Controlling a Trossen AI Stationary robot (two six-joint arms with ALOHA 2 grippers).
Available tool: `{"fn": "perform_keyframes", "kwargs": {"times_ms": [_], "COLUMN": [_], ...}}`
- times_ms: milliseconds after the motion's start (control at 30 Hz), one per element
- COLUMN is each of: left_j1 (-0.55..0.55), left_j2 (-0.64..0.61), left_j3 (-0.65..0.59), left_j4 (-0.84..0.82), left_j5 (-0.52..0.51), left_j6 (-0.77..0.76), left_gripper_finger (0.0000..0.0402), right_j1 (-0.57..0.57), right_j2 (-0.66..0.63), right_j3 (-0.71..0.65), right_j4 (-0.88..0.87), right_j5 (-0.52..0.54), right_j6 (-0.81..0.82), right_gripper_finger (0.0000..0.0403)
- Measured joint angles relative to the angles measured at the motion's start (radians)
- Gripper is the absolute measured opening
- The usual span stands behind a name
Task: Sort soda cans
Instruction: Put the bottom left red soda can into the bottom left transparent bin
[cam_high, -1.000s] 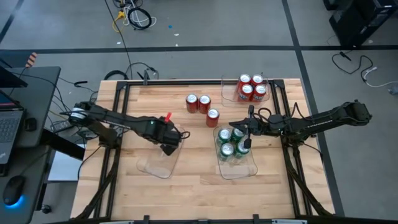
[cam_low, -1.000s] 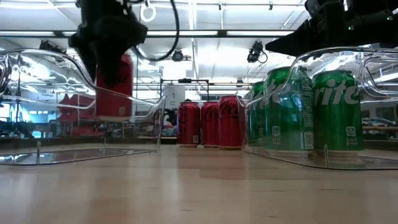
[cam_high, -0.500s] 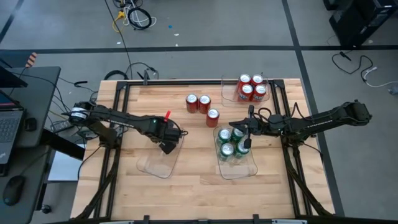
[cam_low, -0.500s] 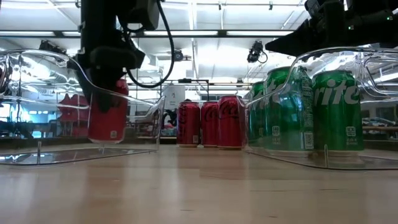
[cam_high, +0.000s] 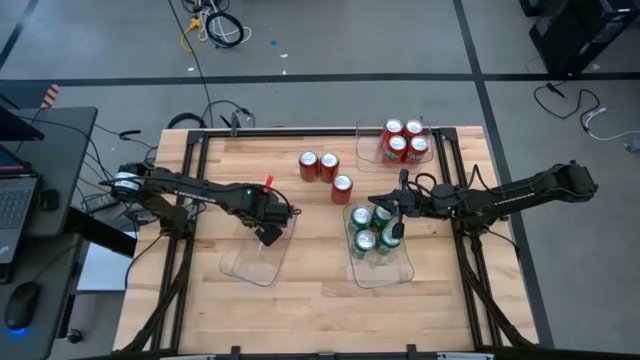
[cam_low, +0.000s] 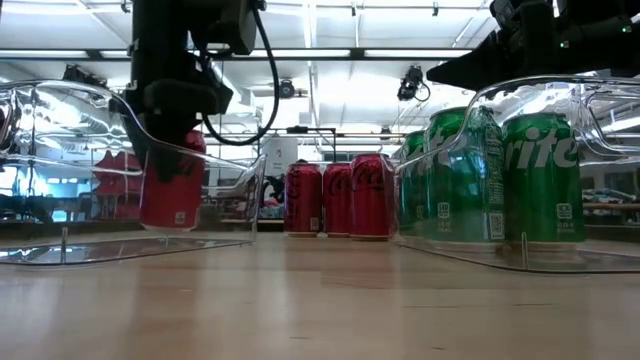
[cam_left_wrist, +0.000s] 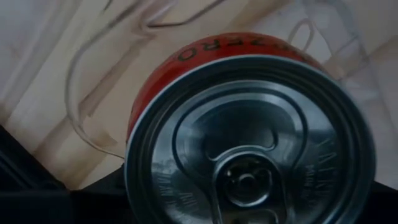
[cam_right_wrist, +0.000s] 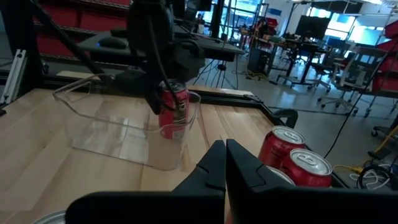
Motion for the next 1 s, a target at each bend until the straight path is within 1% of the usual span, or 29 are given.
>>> {"fn": "perform_keyframes", "kwargs": {"times_ms": [500, 567, 700, 800, 900, 1000], "left_j1": [0.0, 0.0, 0.0, 0.001, 0.001, 0.0], "left_j2": [0.044, 0.044, 0.046, 0.048, 0.048, 0.048], "left_j3": [0.003, 0.003, 0.002, 0.001, 0.001, 0.017], "left_j4": [0.004, 0.002, 0.0, -0.002, -0.008, -0.038], "left_j5": [-0.011, -0.011, -0.014, -0.009, 0.01, 0.014], "left_j6": [0.002, 0.002, 0.002, 0.002, 0.002, 0.003], "left_gripper_finger": [0.0261, 0.0276, 0.0324, 0.035, 0.0364, 0.0369], "right_j1": [0.0, 0.0, 0.0, 0.0, 0.0, 0.0], "right_j2": [0.0, 0.0, 0.0, 0.0, 0.0, 0.0], "right_j3": [0.0, 0.0, 0.0, 0.0, 0.0, 0.0], "right_j4": [0.0, 0.0, 0.0, 0.0, 0.0, 0.0], "right_j5": [0.0, 0.0, 0.0, 0.0, 0.0, 0.0], "right_j6": [0.0, 0.0, 0.0, 0.0, 0.0, 0.0], "right_gripper_finger": [0.0, 0.0, 0.0, 0.0, 0.0, 0.0]}}
